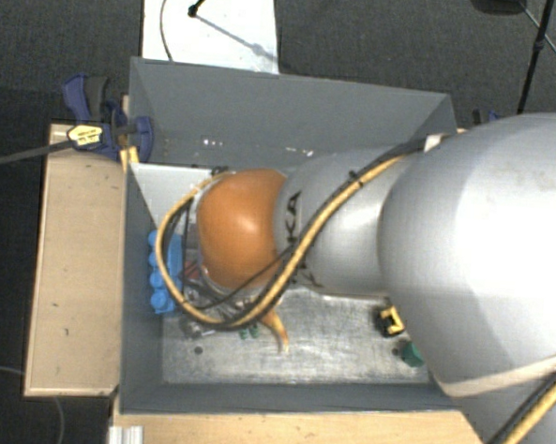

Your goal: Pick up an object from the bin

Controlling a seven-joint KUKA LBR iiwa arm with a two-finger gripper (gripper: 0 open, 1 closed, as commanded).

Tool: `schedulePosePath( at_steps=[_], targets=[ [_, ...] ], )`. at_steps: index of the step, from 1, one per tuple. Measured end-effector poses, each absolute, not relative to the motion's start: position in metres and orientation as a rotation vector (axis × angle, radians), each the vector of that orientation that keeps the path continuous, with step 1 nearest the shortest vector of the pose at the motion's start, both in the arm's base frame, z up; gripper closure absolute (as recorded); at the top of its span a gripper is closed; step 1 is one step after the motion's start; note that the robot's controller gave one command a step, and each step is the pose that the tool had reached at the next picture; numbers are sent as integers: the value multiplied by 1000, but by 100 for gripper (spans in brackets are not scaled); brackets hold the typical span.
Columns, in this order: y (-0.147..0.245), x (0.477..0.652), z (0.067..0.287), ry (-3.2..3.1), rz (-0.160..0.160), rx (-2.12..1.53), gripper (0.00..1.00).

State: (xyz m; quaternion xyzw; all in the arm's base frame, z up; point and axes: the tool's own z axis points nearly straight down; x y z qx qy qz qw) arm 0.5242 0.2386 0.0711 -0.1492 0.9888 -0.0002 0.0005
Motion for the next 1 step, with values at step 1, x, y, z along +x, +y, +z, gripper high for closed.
schedulePosePath(
  at_steps=[1],
  targets=[
    [239, 524, 71, 3106, 0, -466, 100]
  ],
)
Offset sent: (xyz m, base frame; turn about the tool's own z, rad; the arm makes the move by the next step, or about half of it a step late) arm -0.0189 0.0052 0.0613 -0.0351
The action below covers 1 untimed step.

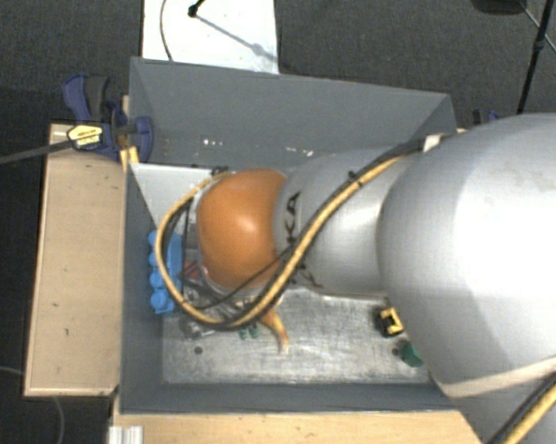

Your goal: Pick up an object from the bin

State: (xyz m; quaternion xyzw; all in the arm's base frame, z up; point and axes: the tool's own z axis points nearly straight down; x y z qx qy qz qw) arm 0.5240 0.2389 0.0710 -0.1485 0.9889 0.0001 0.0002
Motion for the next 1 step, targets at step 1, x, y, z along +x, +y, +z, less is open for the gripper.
schedulePosePath(
  at_steps=[1],
  targets=[
    [242, 509, 115, 3104, 0, -502, 100]
  ],
)
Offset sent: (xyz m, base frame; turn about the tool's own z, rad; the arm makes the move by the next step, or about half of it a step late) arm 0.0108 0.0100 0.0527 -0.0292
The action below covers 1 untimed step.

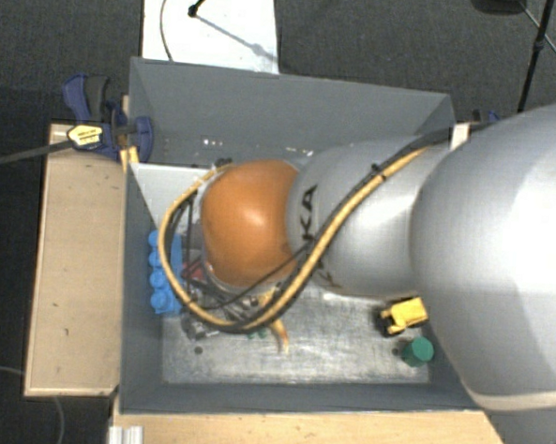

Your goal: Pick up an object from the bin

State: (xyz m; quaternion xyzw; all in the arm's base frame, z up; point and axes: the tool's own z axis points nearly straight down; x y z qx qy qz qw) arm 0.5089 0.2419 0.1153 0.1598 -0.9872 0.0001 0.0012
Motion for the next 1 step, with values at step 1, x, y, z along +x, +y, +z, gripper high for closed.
schedulePosePath(
  at_steps=[1],
  targets=[
    [248, 526, 135, -3109, -5, 510, 100]
  ],
)
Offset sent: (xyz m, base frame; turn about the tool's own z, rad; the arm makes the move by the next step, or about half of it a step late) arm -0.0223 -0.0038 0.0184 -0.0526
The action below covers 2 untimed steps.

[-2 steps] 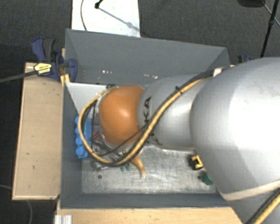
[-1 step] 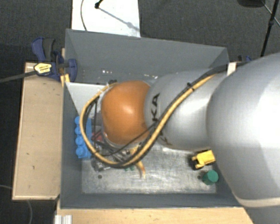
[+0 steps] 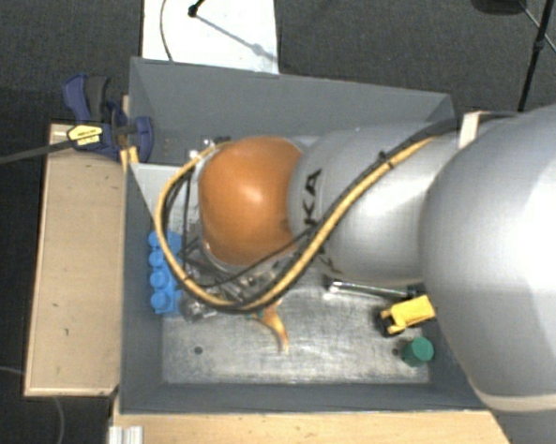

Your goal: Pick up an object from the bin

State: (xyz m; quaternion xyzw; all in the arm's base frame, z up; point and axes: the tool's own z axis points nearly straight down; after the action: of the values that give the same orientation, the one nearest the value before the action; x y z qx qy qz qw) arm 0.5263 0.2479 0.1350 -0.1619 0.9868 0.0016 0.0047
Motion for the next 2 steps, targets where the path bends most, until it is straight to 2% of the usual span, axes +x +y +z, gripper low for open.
schedulePosePath(
  at_steps=[1, 2],
  targets=[
    [242, 508, 132, 3092, 2, -543, 100],
    [214, 531, 147, 3069, 6, -685, 100]
  ],
)
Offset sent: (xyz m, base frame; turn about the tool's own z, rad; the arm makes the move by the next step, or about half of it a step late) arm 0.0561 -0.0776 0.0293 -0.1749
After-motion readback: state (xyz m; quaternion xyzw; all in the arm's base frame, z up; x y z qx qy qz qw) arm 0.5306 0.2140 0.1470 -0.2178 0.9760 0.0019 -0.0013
